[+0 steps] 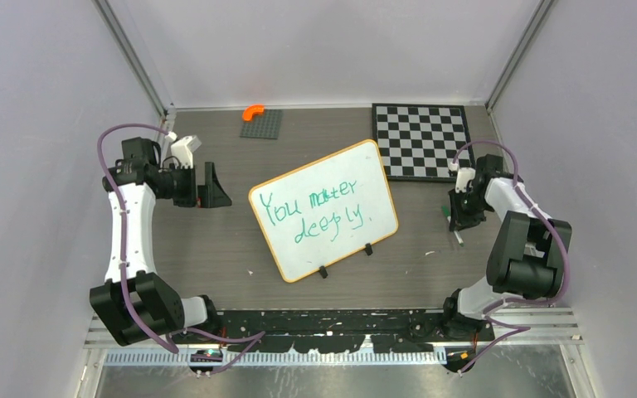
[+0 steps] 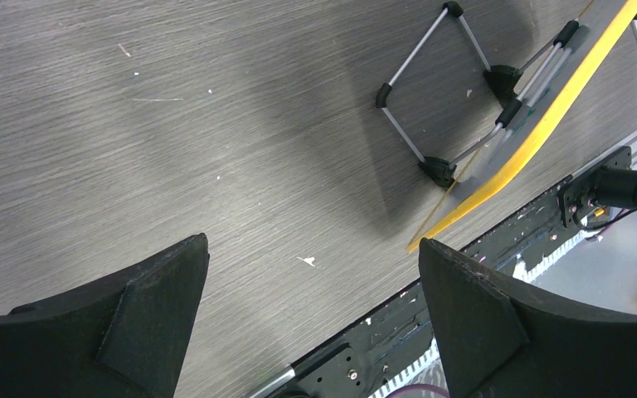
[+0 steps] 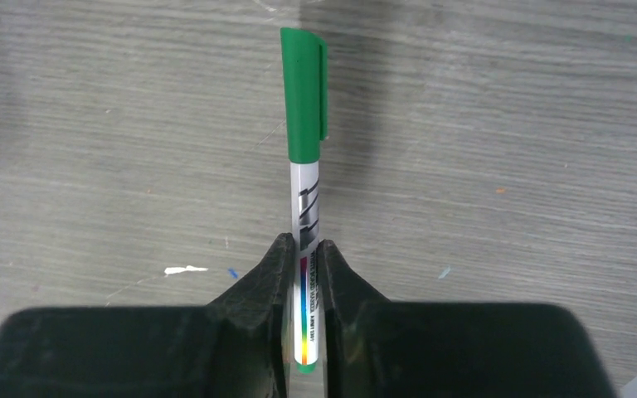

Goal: Write a sentence on the whiteboard
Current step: Place the whiteboard marker at the center of the board.

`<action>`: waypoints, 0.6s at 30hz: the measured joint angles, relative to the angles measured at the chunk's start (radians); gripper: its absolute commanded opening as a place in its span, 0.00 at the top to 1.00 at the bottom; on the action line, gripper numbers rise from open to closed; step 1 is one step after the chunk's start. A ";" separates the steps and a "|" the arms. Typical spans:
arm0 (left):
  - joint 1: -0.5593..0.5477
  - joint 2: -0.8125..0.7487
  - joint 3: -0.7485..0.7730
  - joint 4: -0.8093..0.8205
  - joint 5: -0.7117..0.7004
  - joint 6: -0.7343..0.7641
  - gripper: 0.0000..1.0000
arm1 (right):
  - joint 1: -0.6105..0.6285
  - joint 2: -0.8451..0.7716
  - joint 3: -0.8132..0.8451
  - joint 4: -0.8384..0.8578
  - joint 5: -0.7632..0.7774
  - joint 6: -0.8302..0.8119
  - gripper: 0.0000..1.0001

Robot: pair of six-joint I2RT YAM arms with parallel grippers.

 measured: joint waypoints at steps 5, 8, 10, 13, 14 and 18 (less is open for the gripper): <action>0.000 0.000 -0.002 0.001 0.000 0.000 0.00 | 0.000 0.058 0.000 0.035 0.016 0.004 0.65; 0.000 0.001 -0.004 0.001 -0.002 0.000 0.00 | 0.000 0.068 0.000 0.039 0.015 0.004 0.57; 0.000 0.005 -0.004 0.000 -0.005 0.000 0.00 | 0.000 0.068 0.002 0.037 0.014 0.003 0.57; 0.000 0.021 0.000 -0.003 -0.010 -0.003 0.00 | 0.000 0.067 0.020 0.018 0.009 0.003 0.50; 0.000 0.027 0.003 -0.005 -0.012 -0.005 0.00 | 0.000 0.067 0.034 0.006 0.003 0.003 0.46; 0.000 0.035 0.015 -0.001 -0.036 -0.033 0.00 | 0.000 0.045 0.105 -0.048 -0.027 0.008 0.28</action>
